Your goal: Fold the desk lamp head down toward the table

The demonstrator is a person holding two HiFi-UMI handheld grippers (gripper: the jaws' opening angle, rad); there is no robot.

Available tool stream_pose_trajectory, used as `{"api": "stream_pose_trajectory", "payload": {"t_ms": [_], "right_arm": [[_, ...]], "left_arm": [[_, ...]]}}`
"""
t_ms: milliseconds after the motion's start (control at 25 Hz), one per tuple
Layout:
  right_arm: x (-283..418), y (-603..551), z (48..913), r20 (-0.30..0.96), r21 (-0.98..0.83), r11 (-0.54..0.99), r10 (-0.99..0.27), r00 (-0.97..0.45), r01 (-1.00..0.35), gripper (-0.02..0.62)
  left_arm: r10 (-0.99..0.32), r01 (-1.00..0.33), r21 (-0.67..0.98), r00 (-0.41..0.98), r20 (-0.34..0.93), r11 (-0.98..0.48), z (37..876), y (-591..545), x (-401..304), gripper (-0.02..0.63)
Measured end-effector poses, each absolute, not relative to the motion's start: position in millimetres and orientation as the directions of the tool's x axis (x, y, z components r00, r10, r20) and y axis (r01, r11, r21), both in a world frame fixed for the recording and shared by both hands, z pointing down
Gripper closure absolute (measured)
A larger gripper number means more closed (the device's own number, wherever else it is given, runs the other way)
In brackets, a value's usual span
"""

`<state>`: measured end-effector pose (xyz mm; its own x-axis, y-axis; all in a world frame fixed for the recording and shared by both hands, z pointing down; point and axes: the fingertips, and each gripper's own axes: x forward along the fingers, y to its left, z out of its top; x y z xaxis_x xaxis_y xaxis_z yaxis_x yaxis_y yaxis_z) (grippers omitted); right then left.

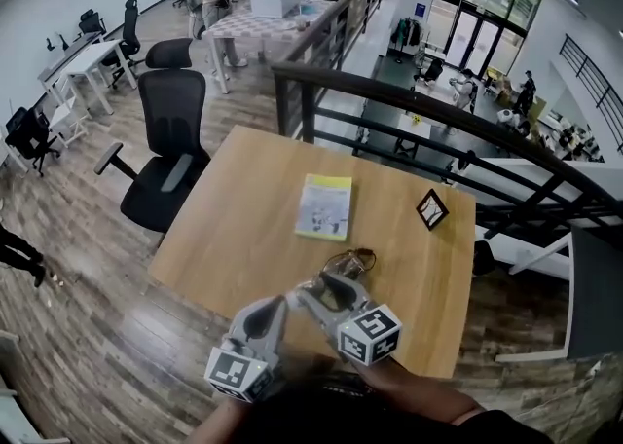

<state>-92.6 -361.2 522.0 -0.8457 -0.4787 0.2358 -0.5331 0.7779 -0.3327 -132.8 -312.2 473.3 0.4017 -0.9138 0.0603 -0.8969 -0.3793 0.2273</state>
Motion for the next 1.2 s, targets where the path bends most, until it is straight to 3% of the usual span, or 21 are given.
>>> {"api": "stream_pose_trajectory", "payload": {"t_ms": [640,1200], "right_arm": [[-126,-328,584,0.421,-0.017,0.806,-0.531,-0.735,-0.592,0.388],[-135,-319,692,0.600,0.277,0.814,-0.561,-0.570,-0.510,0.393]], "left_arm": [[-0.802,-0.789,0.257,0.592,0.074,-0.559,477,-341,-159,0.604],[-0.746,-0.741,0.299,0.655,0.123,-0.601,512,-347,-163,0.604]]}}
